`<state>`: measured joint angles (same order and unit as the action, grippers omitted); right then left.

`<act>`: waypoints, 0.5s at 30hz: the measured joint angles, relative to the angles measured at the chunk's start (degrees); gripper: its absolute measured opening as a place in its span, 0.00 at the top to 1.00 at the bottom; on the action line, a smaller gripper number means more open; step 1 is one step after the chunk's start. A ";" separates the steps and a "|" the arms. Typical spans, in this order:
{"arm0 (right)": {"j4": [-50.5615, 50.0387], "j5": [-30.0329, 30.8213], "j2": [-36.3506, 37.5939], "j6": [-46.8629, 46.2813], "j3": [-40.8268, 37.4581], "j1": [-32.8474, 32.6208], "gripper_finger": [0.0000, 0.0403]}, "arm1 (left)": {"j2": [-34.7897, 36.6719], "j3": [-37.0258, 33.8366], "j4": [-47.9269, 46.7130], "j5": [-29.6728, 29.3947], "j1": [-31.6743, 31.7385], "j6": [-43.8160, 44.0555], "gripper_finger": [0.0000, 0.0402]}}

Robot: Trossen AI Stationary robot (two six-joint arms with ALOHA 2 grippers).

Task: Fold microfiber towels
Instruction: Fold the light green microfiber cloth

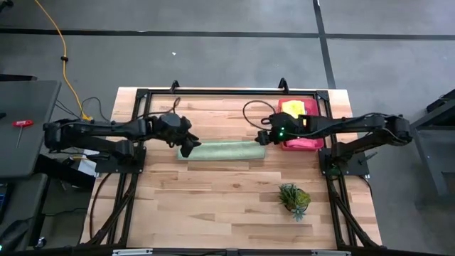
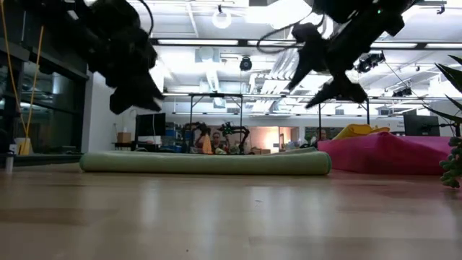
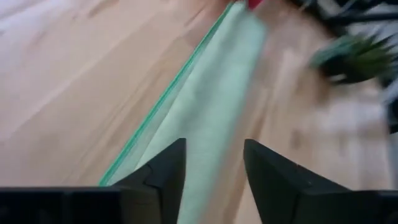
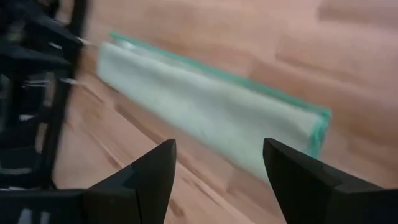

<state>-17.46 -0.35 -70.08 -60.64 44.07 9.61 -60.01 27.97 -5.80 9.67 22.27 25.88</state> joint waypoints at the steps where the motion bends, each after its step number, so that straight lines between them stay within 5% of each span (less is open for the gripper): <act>1: -0.60 -0.79 -0.93 -1.05 0.00 -0.02 0.42 | -1.03 -0.01 -0.28 -1.39 -0.55 -0.01 0.65; 7: -1.52 -4.45 -7.83 -4.10 0.20 -0.02 0.42 | -8.09 -0.02 -0.19 -10.01 -3.39 -0.61 0.95; 15: -11.95 -1.69 -15.48 -5.34 4.83 -0.02 0.42 | -15.17 -0.09 -0.38 -12.19 -2.97 -2.95 0.99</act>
<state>-29.41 -2.04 -85.56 -65.98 48.90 9.58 -75.18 27.88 -6.18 -2.51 19.30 22.93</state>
